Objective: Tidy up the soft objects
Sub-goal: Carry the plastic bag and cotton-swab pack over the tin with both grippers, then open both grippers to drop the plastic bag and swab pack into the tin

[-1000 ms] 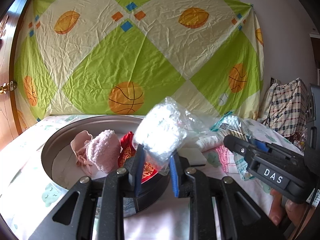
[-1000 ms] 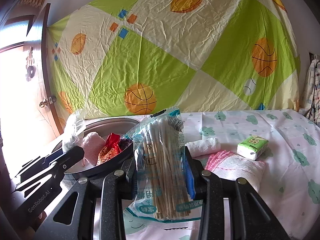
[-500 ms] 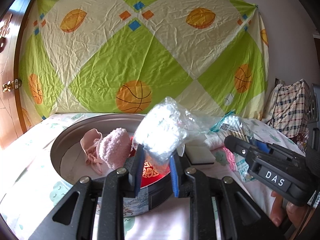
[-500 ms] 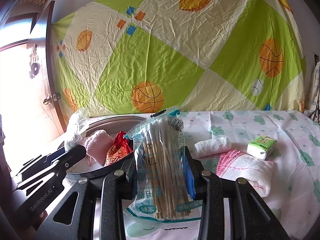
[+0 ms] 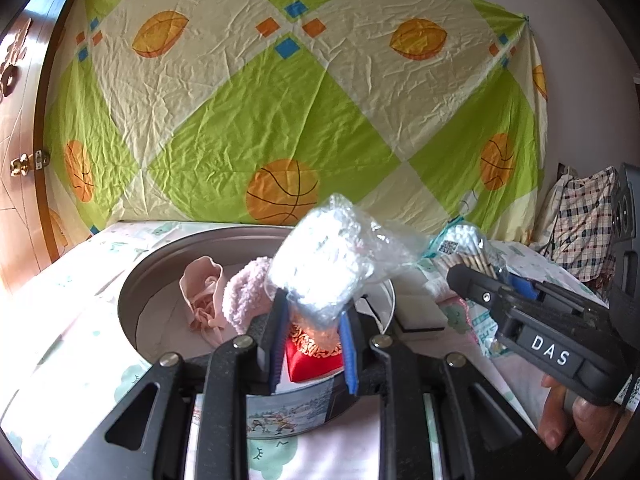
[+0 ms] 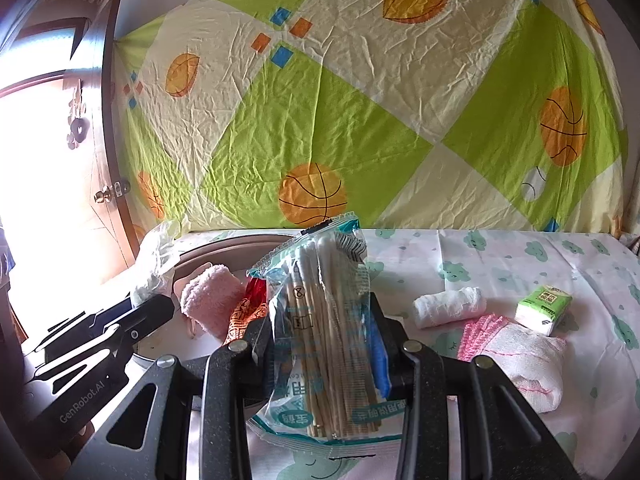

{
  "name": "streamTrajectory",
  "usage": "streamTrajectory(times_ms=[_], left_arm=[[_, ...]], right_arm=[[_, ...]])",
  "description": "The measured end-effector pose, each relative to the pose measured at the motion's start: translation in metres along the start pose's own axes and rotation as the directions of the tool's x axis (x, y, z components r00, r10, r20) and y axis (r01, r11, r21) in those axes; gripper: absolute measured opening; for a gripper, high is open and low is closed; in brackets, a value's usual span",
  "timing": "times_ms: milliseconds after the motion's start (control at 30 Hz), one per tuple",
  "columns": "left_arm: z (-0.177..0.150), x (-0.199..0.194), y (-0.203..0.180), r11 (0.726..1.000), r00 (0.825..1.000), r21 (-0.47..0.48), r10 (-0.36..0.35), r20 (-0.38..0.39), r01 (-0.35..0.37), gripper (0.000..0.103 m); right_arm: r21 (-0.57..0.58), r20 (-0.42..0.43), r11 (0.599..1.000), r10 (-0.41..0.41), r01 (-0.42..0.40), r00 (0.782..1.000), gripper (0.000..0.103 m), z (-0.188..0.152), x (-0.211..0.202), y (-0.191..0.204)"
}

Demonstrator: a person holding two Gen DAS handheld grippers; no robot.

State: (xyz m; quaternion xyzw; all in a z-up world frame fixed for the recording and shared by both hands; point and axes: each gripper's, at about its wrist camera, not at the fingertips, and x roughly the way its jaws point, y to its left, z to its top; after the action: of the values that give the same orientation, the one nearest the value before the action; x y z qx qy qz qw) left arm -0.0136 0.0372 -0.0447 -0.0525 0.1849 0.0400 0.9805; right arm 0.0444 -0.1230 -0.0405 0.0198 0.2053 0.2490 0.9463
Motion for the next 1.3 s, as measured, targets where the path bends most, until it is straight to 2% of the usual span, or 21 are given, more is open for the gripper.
streamTrajectory(times_ms=[333,567,733,900,1067,1200,1300], left_arm=[[0.004,-0.004,0.013,1.000,1.000,-0.005,0.013,0.007,-0.013,0.022],[0.023,-0.001,0.040,0.998,0.998,-0.004,0.061,0.001,-0.061,0.022],[0.042,0.013,0.065,0.995,0.994,0.010,0.103,-0.045,-0.103,0.022],[0.058,0.041,0.080,0.997,0.989,-0.004,0.072,-0.132,-0.074,0.022],[0.070,0.076,0.085,1.000,0.970,-0.029,0.004,-0.245,-0.012,0.022],[0.077,0.099,0.086,0.999,0.945,-0.048,-0.026,-0.327,0.011,0.022],[0.080,0.114,0.086,0.998,0.927,-0.058,-0.040,-0.372,0.020,0.022]], right_arm=[[-0.031,-0.004,0.999,0.019,-0.019,1.000,0.039,0.009,0.007,0.012],[-0.055,-0.032,0.996,0.071,-0.073,0.997,0.040,0.036,0.028,0.025],[-0.074,-0.086,0.990,0.110,-0.117,0.990,0.040,0.051,0.056,0.043],[-0.056,-0.183,0.990,0.120,-0.132,0.976,0.040,0.057,0.096,0.050],[-0.083,-0.264,0.989,0.096,-0.122,0.960,0.040,0.059,0.126,0.048],[-0.085,-0.301,0.990,0.081,-0.112,0.950,0.040,0.058,0.140,0.042],[-0.063,-0.335,0.989,0.105,-0.134,0.936,0.040,0.059,0.151,0.039]])
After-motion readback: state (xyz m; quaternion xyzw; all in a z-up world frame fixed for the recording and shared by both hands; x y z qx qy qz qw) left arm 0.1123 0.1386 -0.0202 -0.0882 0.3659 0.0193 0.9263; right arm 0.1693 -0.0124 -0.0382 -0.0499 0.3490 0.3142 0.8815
